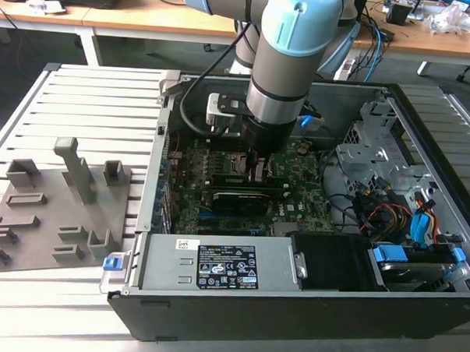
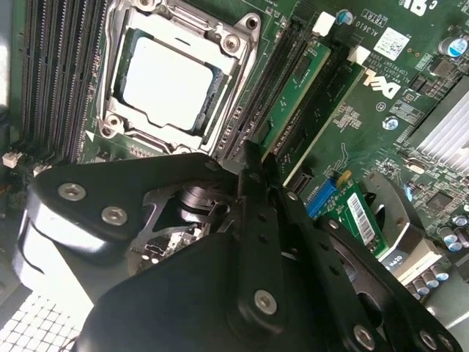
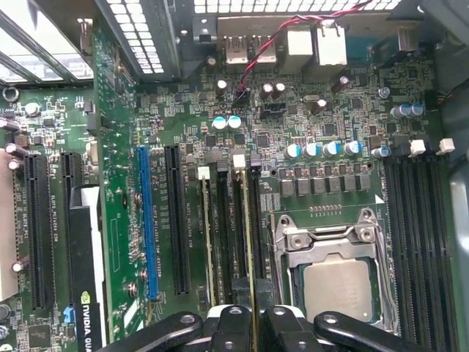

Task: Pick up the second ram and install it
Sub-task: 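Insert the second ram into the second slot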

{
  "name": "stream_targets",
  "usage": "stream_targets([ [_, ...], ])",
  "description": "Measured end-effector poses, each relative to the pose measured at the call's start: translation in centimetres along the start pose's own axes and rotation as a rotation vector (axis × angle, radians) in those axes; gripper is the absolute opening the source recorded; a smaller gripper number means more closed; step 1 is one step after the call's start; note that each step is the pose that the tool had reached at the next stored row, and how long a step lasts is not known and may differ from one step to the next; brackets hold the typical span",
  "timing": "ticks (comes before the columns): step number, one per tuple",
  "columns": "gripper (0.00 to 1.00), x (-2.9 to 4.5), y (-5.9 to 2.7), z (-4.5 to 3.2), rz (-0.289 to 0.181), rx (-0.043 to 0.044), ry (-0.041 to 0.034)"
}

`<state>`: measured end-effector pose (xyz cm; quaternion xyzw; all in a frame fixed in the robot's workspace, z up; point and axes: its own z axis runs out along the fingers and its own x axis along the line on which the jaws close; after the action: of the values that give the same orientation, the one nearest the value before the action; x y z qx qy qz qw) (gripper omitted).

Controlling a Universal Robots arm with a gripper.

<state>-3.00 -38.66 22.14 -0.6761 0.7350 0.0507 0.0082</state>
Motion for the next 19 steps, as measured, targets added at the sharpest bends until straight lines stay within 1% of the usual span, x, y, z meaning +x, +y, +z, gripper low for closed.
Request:
stream_targets([
  [9,0.14,-0.01,-0.17,0.03,0.0,0.0,-0.0003],
  [19,0.14,-0.01,-0.18,0.1,-0.018,-0.0015,0.0011],
])
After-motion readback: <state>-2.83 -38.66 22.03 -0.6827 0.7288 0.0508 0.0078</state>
